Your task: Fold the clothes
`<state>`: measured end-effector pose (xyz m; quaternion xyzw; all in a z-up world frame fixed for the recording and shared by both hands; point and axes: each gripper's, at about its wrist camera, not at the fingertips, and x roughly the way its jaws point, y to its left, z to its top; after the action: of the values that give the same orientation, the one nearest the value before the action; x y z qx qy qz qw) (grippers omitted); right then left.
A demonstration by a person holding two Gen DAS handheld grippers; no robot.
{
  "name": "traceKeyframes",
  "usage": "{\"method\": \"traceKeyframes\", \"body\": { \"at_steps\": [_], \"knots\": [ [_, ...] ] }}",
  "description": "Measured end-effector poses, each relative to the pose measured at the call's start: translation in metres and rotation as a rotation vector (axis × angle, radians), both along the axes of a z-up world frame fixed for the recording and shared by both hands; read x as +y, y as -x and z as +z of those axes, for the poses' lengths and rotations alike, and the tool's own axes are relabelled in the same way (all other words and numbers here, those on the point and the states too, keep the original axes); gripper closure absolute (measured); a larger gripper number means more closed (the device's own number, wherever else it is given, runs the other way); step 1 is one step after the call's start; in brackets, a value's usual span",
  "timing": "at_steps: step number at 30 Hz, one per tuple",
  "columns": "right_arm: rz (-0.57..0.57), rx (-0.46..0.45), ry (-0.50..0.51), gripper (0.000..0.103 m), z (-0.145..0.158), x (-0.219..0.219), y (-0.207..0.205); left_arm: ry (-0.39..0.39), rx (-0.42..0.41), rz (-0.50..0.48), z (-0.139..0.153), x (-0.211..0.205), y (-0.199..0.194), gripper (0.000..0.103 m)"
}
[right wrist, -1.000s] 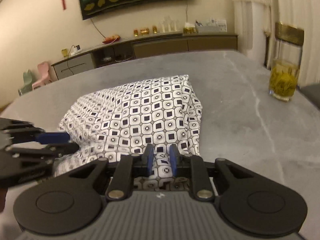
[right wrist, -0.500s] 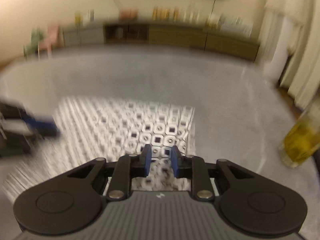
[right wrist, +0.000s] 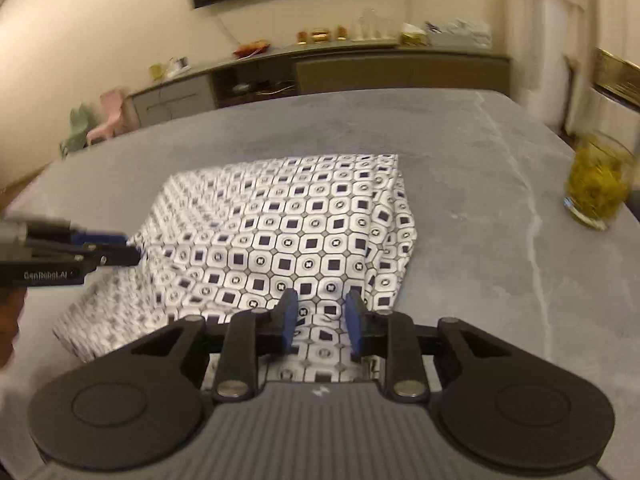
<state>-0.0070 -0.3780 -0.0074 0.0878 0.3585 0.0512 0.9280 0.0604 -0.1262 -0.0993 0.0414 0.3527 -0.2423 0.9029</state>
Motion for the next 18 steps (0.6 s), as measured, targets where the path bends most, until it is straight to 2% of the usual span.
{"method": "traceKeyframes", "body": {
  "at_steps": [1, 2, 3, 5, 7, 8, 12, 13, 15, 16, 18],
  "knots": [
    [-0.040, -0.030, -0.037, 0.064, 0.006, -0.007, 0.008, 0.034, 0.002, 0.026, 0.005, 0.008, 0.004, 0.078],
    [-0.079, -0.050, -0.067, 0.046, 0.009, -0.015, 0.016, 0.077, 0.018, 0.050, 0.009, 0.017, 0.009, 0.072],
    [-0.118, -0.067, -0.097, 0.041, 0.011, -0.024, 0.024, 0.124, 0.048, 0.067, 0.011, 0.026, 0.014, 0.070],
    [-0.185, -0.062, -0.171, 0.041, 0.005, -0.036, 0.035, 0.211, 0.114, 0.089, 0.013, 0.041, 0.022, 0.064],
    [-0.221, -0.026, -0.246, 0.039, -0.008, -0.042, 0.039, 0.259, 0.165, 0.082, 0.012, 0.044, 0.030, 0.062],
    [-0.233, -0.006, -0.271, 0.039, -0.016, -0.045, 0.040, 0.274, 0.183, 0.072, 0.011, 0.044, 0.034, 0.058],
    [-0.233, 0.008, -0.315, 0.039, -0.028, -0.041, 0.038, 0.289, 0.250, 0.087, -0.001, 0.032, 0.035, 0.056],
    [-0.227, 0.013, -0.326, 0.040, -0.029, -0.040, 0.037, 0.307, 0.270, 0.102, -0.005, 0.030, 0.034, 0.056],
    [-0.187, 0.028, -0.348, 0.052, -0.032, -0.032, 0.027, 0.348, 0.293, 0.118, -0.008, 0.030, 0.033, 0.054],
    [-0.167, 0.032, -0.317, 0.057, -0.032, -0.023, 0.024, 0.354, 0.300, 0.125, -0.009, 0.029, 0.032, 0.058],
    [-0.127, 0.041, -0.256, 0.063, -0.031, -0.005, 0.016, 0.323, 0.293, 0.127, -0.008, 0.024, 0.033, 0.074]
  ]
}}
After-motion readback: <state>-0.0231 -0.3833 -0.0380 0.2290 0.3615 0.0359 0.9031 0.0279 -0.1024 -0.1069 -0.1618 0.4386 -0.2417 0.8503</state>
